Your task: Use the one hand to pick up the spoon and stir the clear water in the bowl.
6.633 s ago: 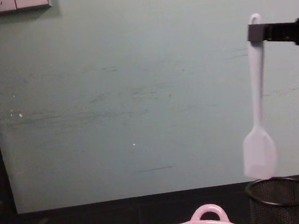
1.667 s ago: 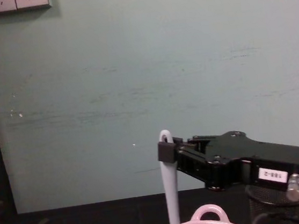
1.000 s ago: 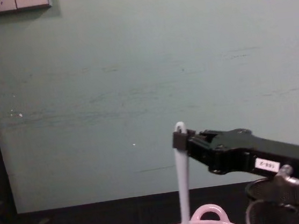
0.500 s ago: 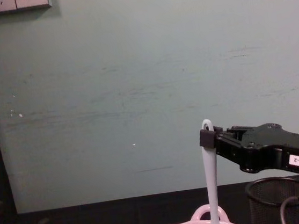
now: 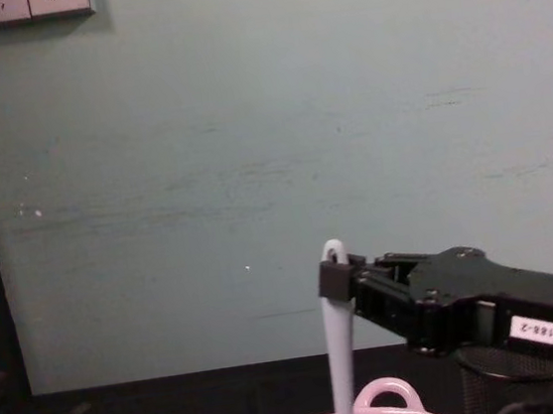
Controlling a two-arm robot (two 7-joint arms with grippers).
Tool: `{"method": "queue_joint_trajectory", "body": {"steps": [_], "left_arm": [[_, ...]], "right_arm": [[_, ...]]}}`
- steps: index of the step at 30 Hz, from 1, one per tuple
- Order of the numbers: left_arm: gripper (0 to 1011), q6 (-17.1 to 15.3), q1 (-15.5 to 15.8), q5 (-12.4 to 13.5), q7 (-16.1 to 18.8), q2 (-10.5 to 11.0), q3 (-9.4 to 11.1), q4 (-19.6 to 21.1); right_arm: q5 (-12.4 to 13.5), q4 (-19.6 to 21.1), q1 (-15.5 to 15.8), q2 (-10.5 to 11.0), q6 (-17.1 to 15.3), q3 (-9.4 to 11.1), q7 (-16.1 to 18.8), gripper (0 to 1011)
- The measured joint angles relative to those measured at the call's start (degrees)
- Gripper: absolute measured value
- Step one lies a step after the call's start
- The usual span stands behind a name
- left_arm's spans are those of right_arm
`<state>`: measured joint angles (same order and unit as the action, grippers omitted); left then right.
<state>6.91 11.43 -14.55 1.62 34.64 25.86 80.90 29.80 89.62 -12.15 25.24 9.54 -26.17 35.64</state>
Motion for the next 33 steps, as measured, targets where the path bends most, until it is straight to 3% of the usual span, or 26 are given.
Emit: {"method": "queue_joint_trajectory", "body": {"steps": [6, 18, 24, 33], "left_arm": [[1005, 0.00, 0.00, 0.00, 0.00, 0.00, 0.00, 0.00], [1005, 0.00, 0.00, 0.00, 0.00, 0.00, 0.00, 0.00], [1005, 0.00, 0.01, 0.00, 0.00, 0.00, 0.00, 0.00], [1005, 0.00, 0.00, 0.00, 0.00, 0.00, 0.00, 0.00]], "right_arm": [[0.26, -0.89, -0.80, -1.11, 0.16, -1.08, 0.40, 111], [0.72, -7.28, -5.01, -4.45, 1.01, -2.31, 0.83, 111], [0.40, -10.06, -6.15, -5.08, 1.86, -1.25, -0.28, 111], [0.17, -10.07, -5.57, -3.58, 2.65, 2.09, -2.11, 111]]}}
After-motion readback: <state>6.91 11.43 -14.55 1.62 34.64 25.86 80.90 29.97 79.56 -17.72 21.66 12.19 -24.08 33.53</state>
